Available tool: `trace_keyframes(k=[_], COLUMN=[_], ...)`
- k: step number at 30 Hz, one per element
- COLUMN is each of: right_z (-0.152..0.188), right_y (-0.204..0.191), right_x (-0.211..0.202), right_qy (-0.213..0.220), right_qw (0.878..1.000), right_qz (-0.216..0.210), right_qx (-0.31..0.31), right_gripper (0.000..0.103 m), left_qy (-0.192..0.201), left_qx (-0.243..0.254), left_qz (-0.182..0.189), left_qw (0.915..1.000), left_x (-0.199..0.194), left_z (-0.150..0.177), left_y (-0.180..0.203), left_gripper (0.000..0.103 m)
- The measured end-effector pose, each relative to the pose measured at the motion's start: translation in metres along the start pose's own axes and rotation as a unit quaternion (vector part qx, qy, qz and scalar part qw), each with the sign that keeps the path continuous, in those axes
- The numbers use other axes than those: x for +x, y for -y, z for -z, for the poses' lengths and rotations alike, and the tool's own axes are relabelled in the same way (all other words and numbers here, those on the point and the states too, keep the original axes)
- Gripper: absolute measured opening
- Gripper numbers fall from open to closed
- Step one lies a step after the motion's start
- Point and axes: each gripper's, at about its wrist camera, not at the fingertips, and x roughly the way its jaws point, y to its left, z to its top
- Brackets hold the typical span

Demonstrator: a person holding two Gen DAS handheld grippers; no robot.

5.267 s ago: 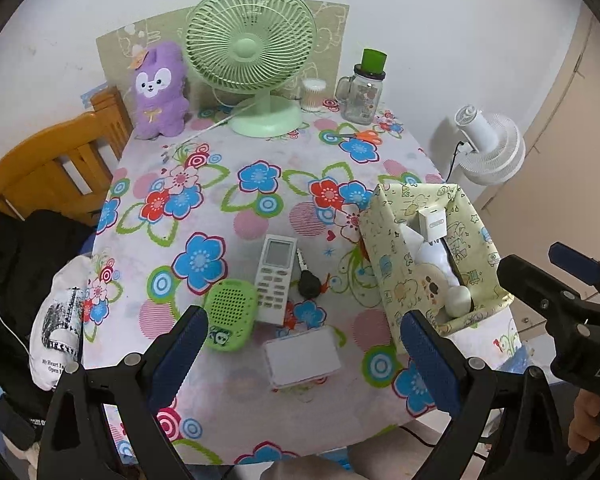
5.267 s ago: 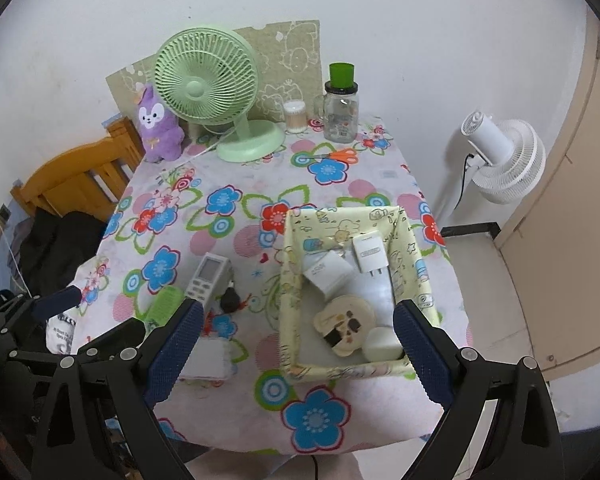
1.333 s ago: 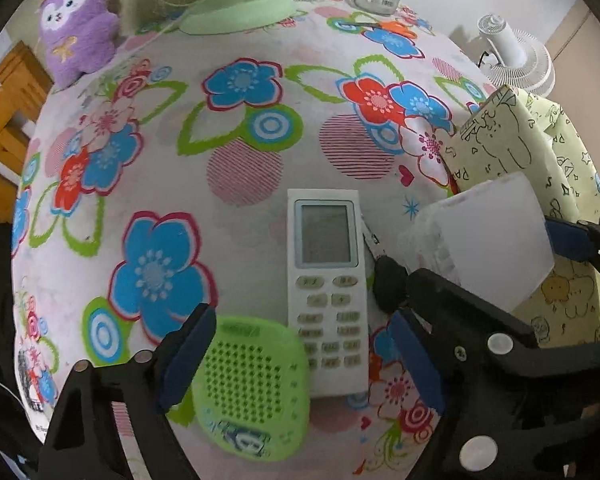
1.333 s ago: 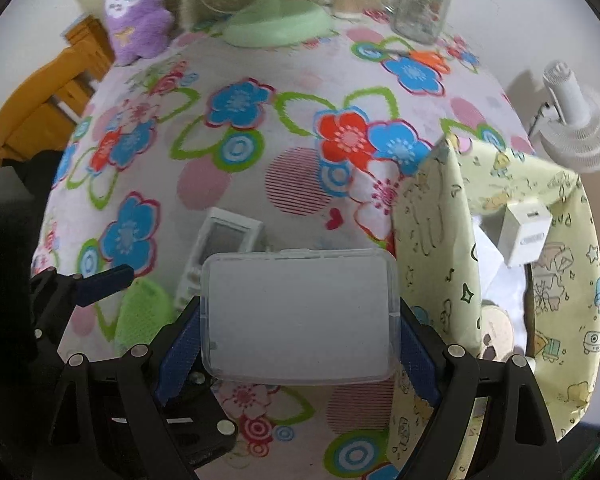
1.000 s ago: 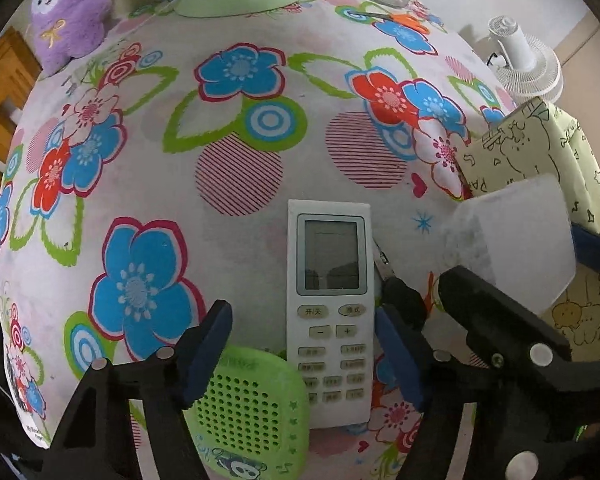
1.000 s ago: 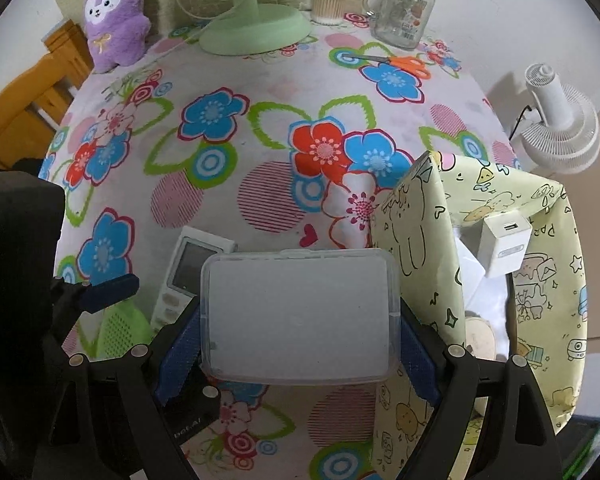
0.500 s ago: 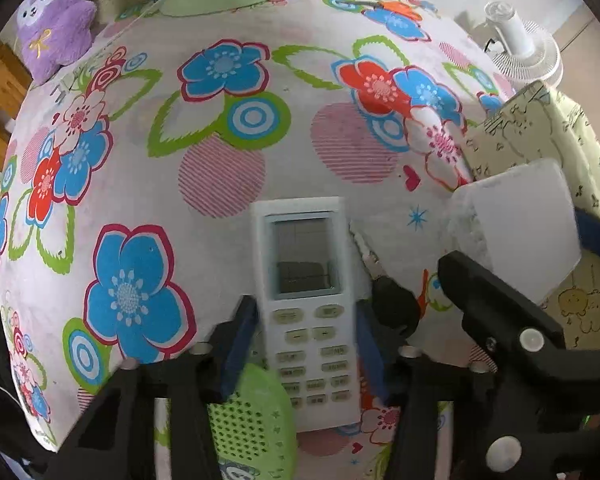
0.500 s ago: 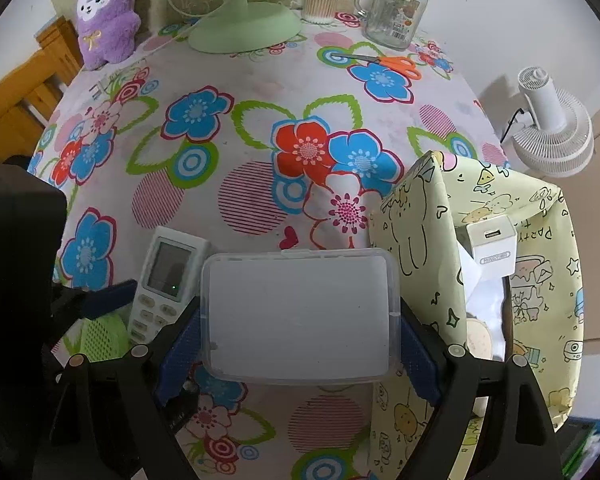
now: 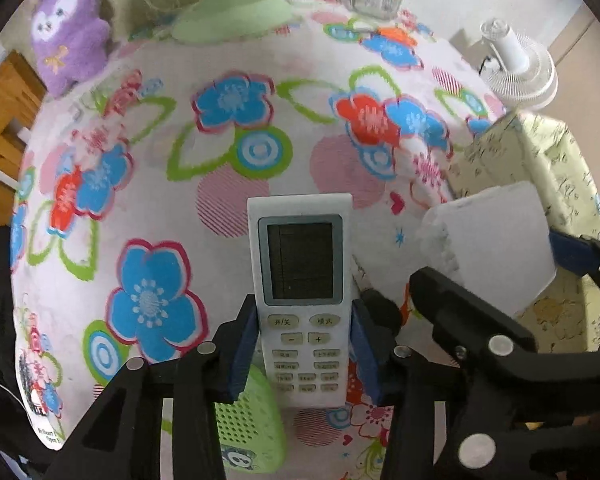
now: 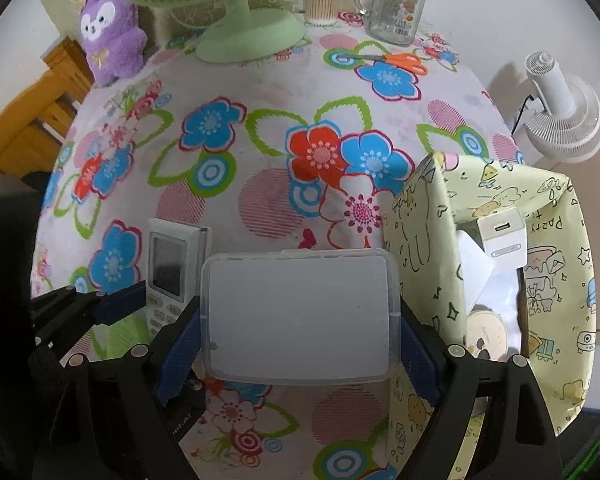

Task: Organize rigid objects
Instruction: 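Close left gripper on the white remote while right gripper holds the plastic box, then carry the remote and plastic box toward the fabric box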

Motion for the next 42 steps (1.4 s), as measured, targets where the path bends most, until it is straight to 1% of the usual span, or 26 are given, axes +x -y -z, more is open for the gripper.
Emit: trace_keyframes(k=[7, 11, 17, 24, 28, 37, 42], right_z=[-0.001, 0.002, 0.011, 0.029, 0.040, 0.070, 0.083], right_y=[-0.002, -0.006, -0.011, -0.015, -0.018, -0.019, -0.015], right_x=[-0.023, -0.036, -0.057, -0.084, -0.098, -0.127, -0.141], right_qy=[0.014, 0.024, 0.041, 0.059, 0.072, 0.096, 0.105], right_qw=[1.000, 0.999, 0.999, 0.998, 0.997, 0.995, 0.994], right_qz=[-0.016, -0.021, -0.023, -0.021, -0.019, -0.003, 0.002], right_qx=[0.008, 0.006, 0.004, 0.007, 0.012, 0.026, 0.040], right_gripper=[0.090, 0.090, 0.090, 0.090, 0.090, 0.090, 0.090], left_qy=[0.024, 0.033, 0.047, 0.066, 0.079, 0.098, 0.105], left_qx=[0.002, 0.004, 0.002, 0.009, 0.026, 0.049, 0.061], left_qz=[-0.001, -0.006, -0.005, -0.007, -0.011, -0.008, -0.001], left_qw=[0.9997, 0.9994, 0.9989, 0.9977, 0.9965, 0.9940, 0.9926], left_x=[-0.028, -0.043, -0.066, -0.091, -0.105, -0.128, -0.139], left_z=[-0.001, 0.006, 0.017, 0.034, 0.044, 0.068, 0.075], left_y=[0.001, 0.000, 0.001, 0.005, 0.012, 0.026, 0.034], left_gripper=[0.045, 0.045, 0.045, 0.045, 0.045, 0.045, 0.045])
